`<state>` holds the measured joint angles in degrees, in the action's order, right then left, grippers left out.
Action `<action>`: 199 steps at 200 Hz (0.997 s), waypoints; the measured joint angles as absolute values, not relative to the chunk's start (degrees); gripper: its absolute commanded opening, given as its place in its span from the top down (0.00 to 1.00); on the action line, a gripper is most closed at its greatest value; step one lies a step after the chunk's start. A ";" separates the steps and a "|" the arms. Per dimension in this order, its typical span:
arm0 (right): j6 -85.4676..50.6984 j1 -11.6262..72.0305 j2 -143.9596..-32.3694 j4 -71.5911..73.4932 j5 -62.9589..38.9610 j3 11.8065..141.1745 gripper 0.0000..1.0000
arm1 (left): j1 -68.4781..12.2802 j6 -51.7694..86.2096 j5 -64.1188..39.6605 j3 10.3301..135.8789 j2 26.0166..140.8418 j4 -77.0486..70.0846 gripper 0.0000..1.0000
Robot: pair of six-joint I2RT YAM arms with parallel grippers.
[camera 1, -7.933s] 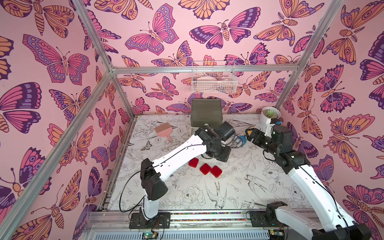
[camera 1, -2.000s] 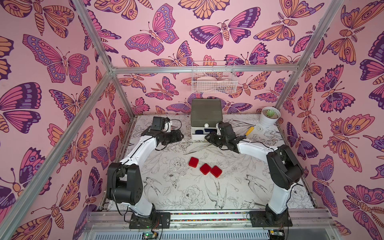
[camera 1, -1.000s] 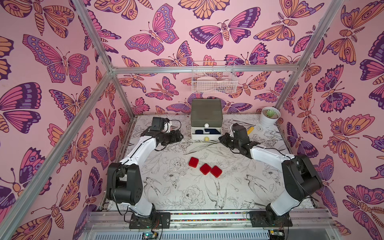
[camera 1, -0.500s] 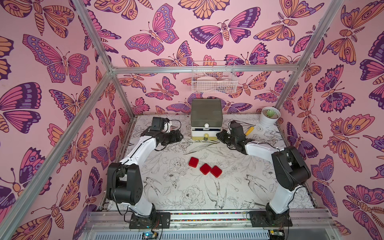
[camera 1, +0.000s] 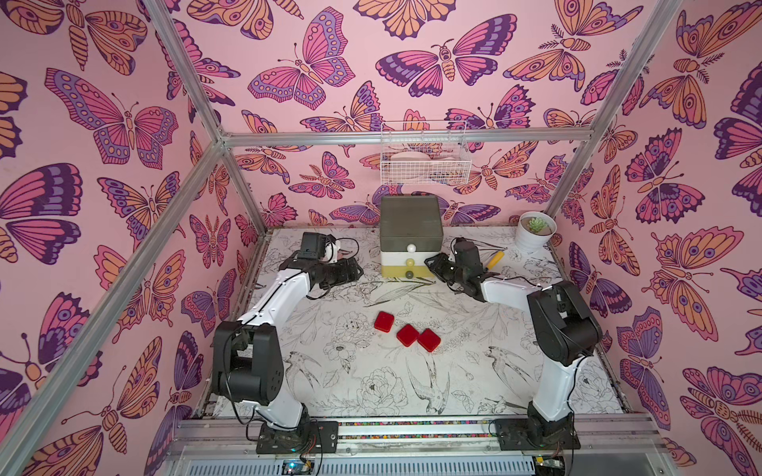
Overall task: Place the brooch boxes into the drawer by color
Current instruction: Close the drawer in the storage box, then open the drawer in the storage box.
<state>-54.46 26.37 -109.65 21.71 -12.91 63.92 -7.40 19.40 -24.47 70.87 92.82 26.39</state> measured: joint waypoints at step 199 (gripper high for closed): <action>-71.79 31.94 -121.08 45.08 -13.43 58.48 0.44 | -7.42 19.53 -24.64 70.11 94.21 26.35 0.16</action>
